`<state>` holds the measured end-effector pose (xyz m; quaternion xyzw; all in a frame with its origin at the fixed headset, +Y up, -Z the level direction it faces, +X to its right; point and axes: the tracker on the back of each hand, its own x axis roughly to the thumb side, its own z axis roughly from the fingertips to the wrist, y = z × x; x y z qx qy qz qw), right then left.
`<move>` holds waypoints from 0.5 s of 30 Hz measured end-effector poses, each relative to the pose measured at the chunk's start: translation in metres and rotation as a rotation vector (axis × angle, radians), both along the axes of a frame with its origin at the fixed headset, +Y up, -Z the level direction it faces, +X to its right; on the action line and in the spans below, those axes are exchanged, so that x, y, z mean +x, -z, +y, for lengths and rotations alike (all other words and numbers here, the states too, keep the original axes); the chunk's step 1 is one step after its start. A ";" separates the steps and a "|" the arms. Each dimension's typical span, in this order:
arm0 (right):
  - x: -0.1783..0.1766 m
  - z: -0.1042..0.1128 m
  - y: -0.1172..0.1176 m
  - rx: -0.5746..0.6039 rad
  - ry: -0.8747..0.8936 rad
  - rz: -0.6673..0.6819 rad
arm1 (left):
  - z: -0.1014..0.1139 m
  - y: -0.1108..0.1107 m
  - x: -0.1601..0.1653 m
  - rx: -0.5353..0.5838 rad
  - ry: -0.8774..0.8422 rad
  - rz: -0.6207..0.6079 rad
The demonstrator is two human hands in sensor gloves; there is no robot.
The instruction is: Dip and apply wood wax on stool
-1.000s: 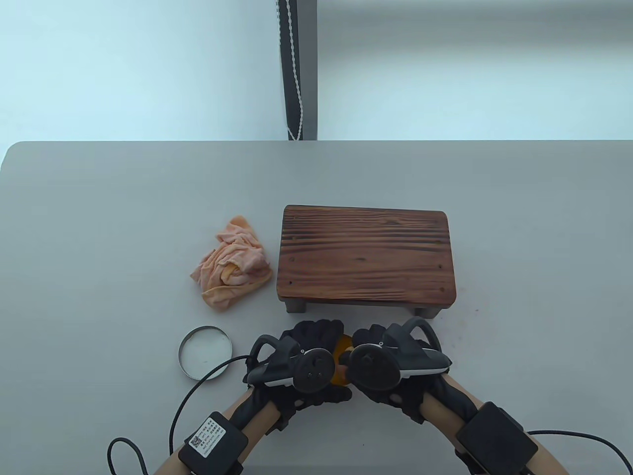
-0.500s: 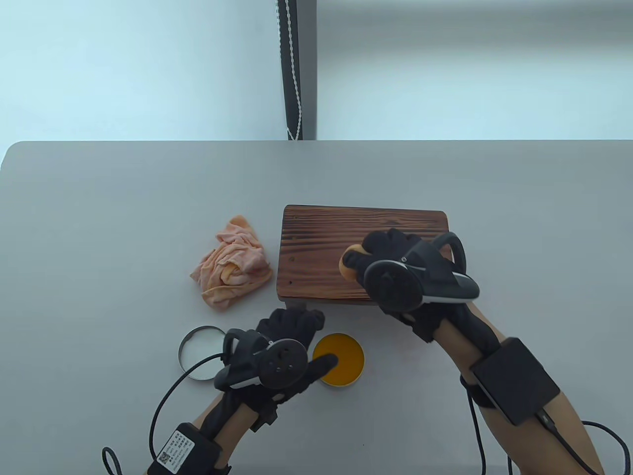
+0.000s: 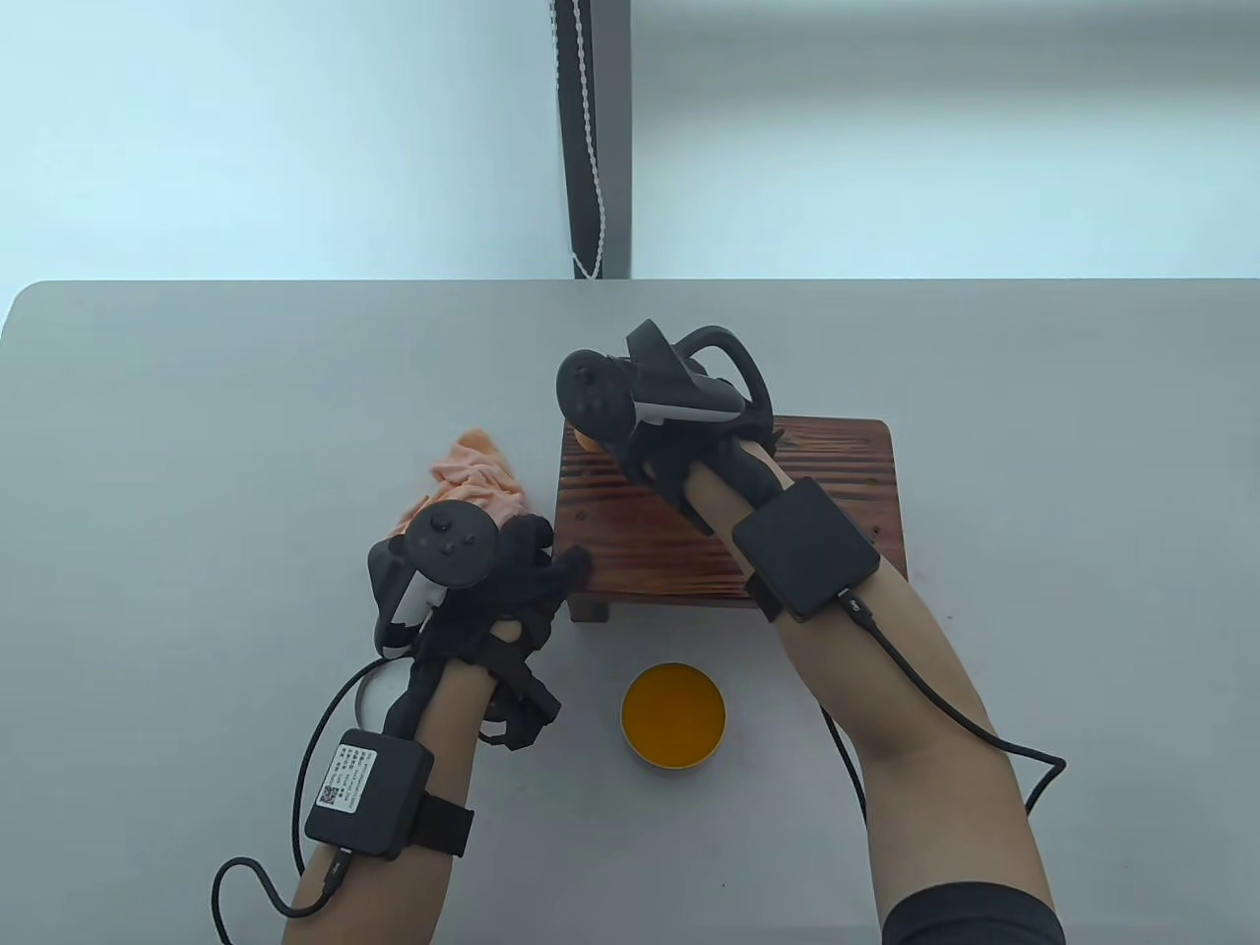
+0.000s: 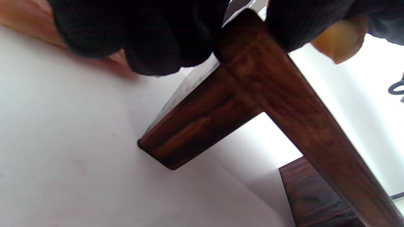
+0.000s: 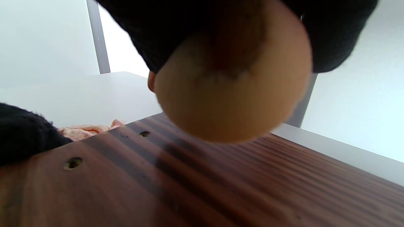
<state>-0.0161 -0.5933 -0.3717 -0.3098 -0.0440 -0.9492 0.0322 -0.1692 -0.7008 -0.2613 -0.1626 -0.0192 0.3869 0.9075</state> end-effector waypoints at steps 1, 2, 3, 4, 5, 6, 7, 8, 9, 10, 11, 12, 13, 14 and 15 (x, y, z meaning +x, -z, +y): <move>-0.004 -0.006 0.003 0.000 -0.001 0.000 | 0.000 0.001 -0.001 -0.007 0.007 -0.001; -0.007 -0.010 0.005 -0.004 -0.002 -0.002 | -0.001 0.002 -0.003 -0.028 -0.012 -0.002; -0.011 -0.016 0.008 -0.005 -0.005 0.004 | -0.005 0.002 -0.004 -0.062 -0.072 -0.001; -0.015 -0.020 0.009 0.006 -0.009 0.005 | -0.009 0.002 -0.005 -0.070 -0.135 0.012; -0.016 -0.021 0.009 0.016 -0.009 0.006 | -0.011 0.002 -0.006 -0.074 -0.171 0.026; -0.018 -0.021 0.010 0.040 -0.003 0.011 | -0.013 0.001 -0.005 -0.079 -0.216 0.051; -0.019 -0.021 0.011 0.038 0.007 0.016 | -0.013 0.000 -0.005 -0.068 -0.216 0.056; -0.019 -0.022 0.012 0.040 0.013 0.007 | -0.013 -0.001 -0.005 -0.062 -0.210 0.058; -0.020 -0.022 0.013 0.043 0.015 0.005 | -0.013 -0.001 -0.005 -0.058 -0.212 0.060; -0.021 -0.023 0.016 0.063 0.013 -0.003 | -0.014 -0.002 -0.003 -0.066 -0.230 0.070; -0.021 -0.024 0.018 0.069 0.012 -0.006 | -0.013 -0.003 -0.003 -0.068 -0.238 0.076; -0.022 -0.025 0.022 0.093 0.013 -0.021 | -0.012 -0.003 -0.003 -0.064 -0.223 0.080; -0.022 -0.026 0.025 0.112 0.011 -0.034 | -0.012 -0.004 -0.003 -0.068 -0.214 0.076; -0.022 -0.026 0.028 0.115 0.006 -0.048 | -0.011 -0.003 -0.003 -0.077 -0.211 0.077; -0.022 -0.026 0.030 0.113 0.000 -0.058 | -0.011 -0.003 -0.002 -0.081 -0.205 0.074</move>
